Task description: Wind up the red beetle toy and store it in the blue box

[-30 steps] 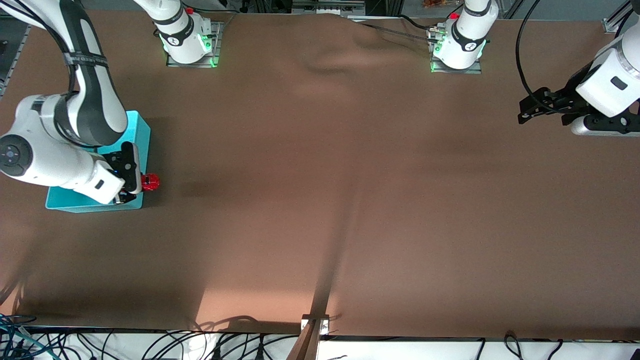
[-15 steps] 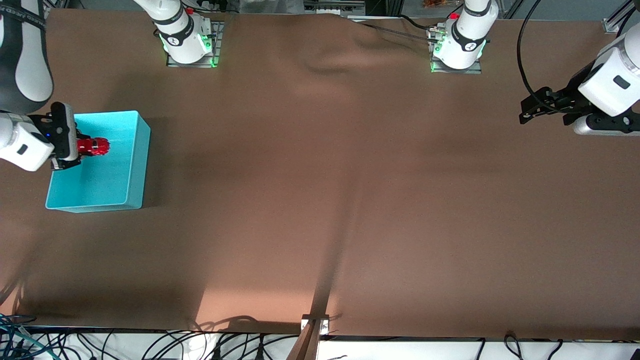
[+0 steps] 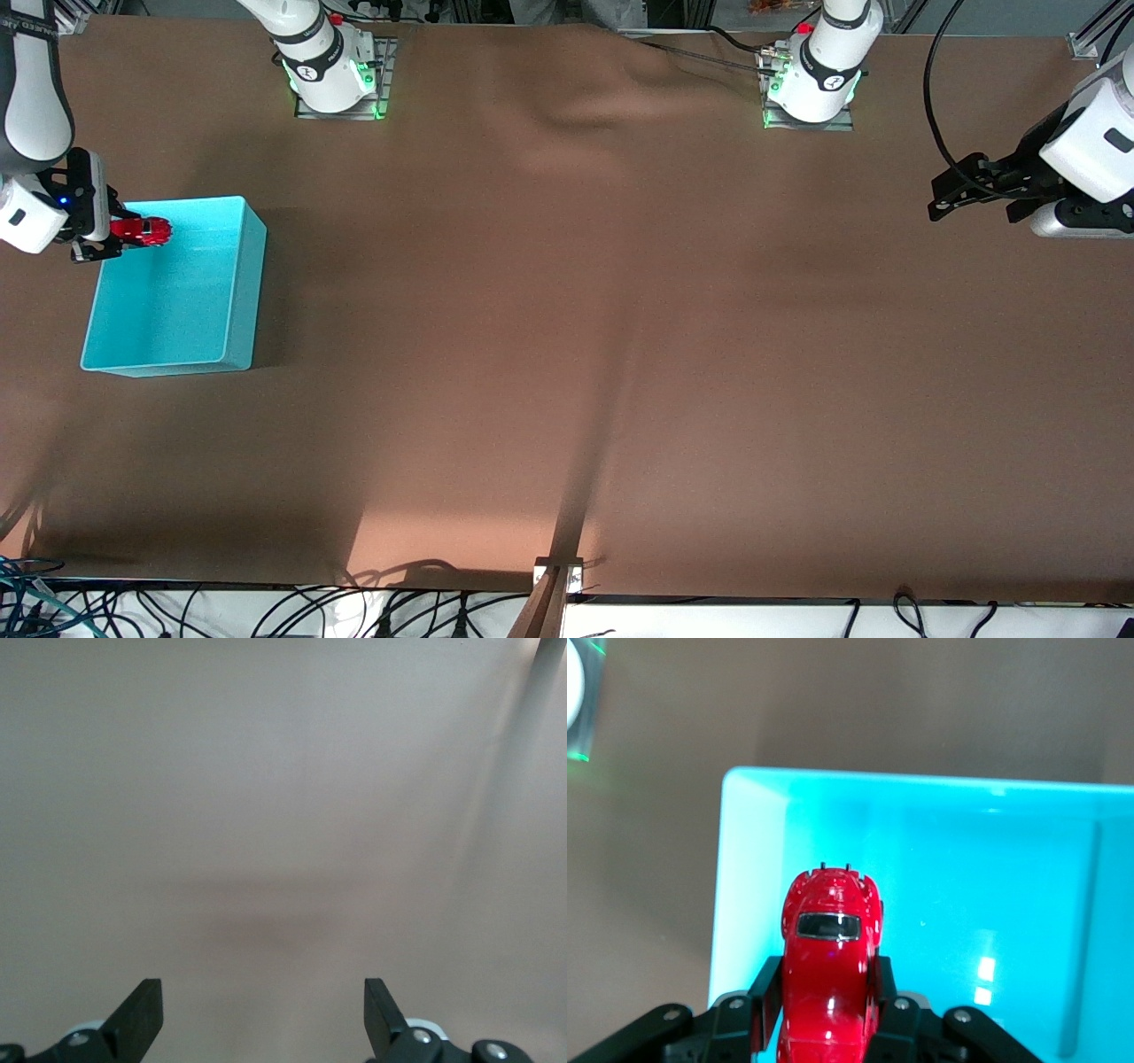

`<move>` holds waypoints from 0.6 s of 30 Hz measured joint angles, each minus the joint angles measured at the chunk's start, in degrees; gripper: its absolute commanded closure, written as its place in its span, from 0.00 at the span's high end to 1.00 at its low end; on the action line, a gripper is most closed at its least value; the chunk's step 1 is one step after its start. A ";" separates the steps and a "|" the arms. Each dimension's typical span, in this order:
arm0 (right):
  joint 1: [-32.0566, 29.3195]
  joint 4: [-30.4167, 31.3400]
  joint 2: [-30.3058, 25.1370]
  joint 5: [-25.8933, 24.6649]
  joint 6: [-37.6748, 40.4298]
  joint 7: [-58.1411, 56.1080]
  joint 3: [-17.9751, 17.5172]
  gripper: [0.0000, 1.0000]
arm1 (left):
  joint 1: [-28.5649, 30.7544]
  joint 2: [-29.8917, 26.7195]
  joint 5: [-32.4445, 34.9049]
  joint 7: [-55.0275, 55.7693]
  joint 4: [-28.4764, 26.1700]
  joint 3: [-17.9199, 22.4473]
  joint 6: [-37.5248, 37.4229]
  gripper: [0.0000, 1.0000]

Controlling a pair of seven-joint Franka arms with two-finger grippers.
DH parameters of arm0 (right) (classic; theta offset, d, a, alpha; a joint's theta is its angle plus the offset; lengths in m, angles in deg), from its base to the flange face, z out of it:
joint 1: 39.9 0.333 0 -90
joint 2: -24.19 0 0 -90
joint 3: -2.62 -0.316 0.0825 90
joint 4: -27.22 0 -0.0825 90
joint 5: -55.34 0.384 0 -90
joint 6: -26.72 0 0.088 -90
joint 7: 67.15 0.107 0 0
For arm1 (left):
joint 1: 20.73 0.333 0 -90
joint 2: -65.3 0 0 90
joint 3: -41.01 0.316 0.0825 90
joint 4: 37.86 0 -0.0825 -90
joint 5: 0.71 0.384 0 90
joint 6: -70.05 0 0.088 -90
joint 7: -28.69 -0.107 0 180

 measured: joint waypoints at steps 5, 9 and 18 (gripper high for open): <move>0.09 2.06 1.36 0.02 -4.67 -1.71 0.02 0.21 | -0.01 0.10 0.00 0.05 0.16 -0.11 0.00 1.00; 0.01 2.26 3.31 0.07 -6.84 -2.11 0.03 0.21 | 0.00 0.12 0.00 0.07 0.84 -0.11 0.01 1.00; -0.33 2.39 8.38 4.33 -8.73 -2.25 0.11 0.21 | -0.01 0.11 0.00 0.10 2.07 -0.20 0.01 1.00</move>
